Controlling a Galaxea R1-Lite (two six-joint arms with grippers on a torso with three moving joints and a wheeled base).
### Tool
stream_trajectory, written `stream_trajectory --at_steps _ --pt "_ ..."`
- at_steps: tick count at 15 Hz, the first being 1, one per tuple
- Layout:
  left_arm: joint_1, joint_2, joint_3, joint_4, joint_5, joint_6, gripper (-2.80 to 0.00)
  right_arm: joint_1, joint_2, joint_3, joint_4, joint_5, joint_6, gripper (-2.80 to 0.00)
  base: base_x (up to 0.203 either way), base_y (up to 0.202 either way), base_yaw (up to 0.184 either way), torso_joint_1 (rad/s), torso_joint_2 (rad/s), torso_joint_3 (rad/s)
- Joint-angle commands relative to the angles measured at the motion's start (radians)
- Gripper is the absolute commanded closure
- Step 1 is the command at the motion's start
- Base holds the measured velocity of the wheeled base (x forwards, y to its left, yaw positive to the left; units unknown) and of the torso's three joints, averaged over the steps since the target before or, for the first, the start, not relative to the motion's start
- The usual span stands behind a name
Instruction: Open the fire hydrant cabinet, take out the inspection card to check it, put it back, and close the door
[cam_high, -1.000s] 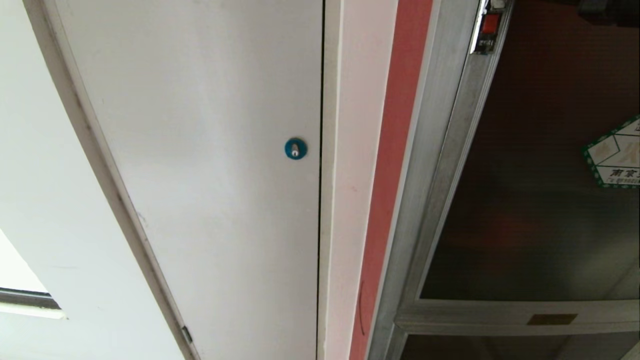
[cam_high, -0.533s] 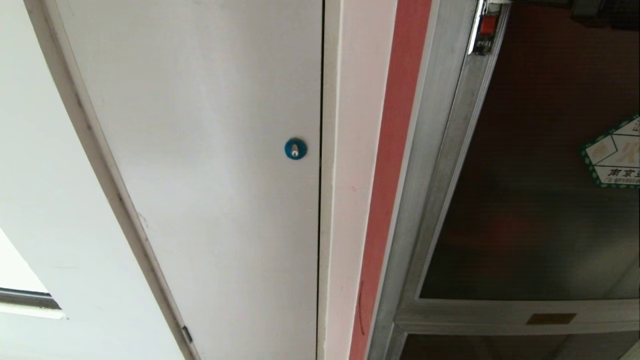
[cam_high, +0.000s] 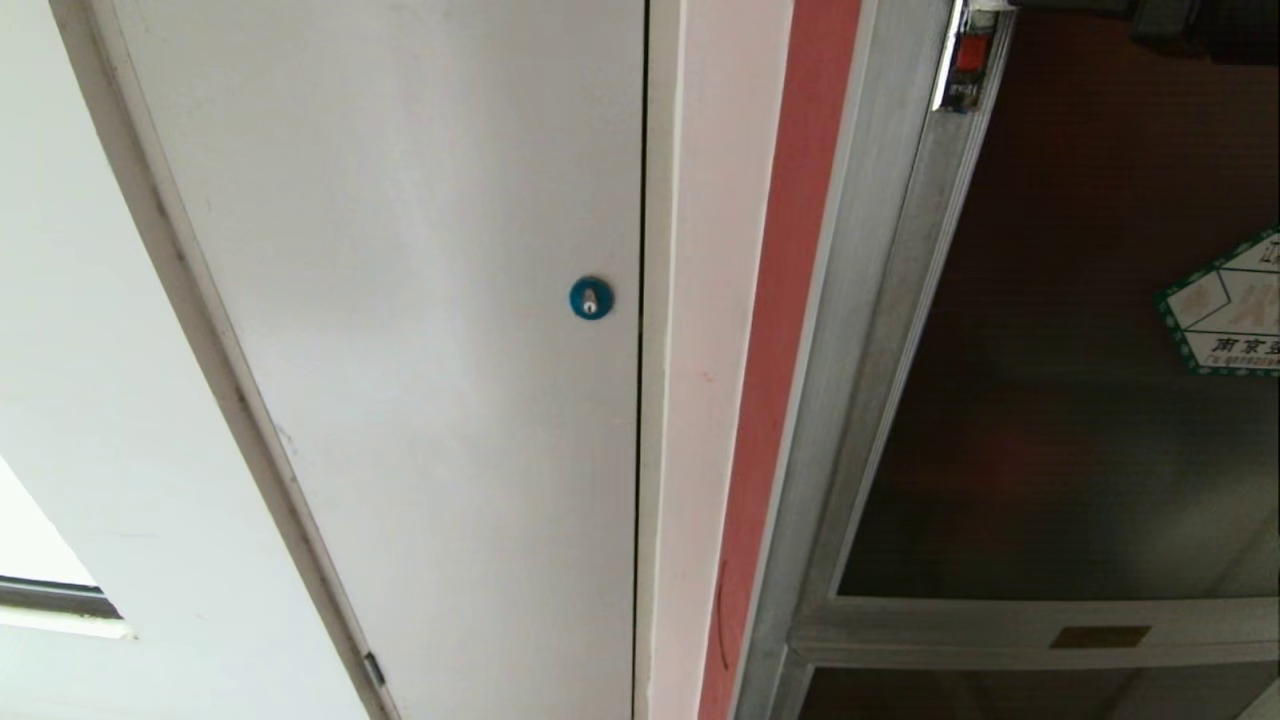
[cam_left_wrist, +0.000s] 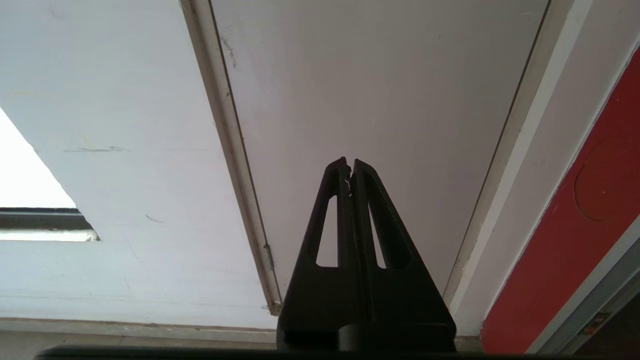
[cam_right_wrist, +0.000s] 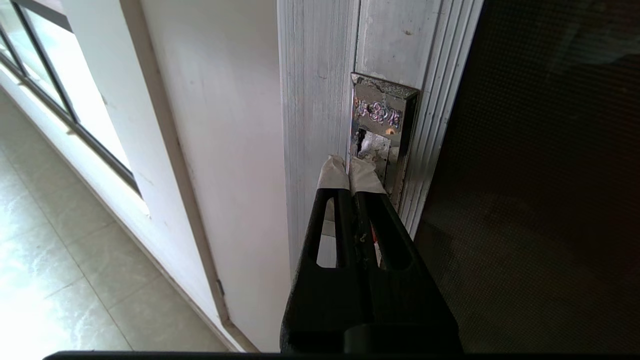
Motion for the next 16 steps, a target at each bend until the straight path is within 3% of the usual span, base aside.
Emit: stream_trajectory --at_steps 1,16 --pt "0.0 0.001 0.006 0.0 -0.001 -0.001 0.0 0.0 0.015 0.003 0.005 0.0 0.0 0.0 0.0 0.0 0.0 0.0 0.0 0.0" --pt "0.0 0.001 0.006 0.0 0.001 0.0 0.0 -0.001 0.003 0.014 0.001 0.0 0.0 0.0 0.0 0.0 0.0 0.0 0.0 0.0"
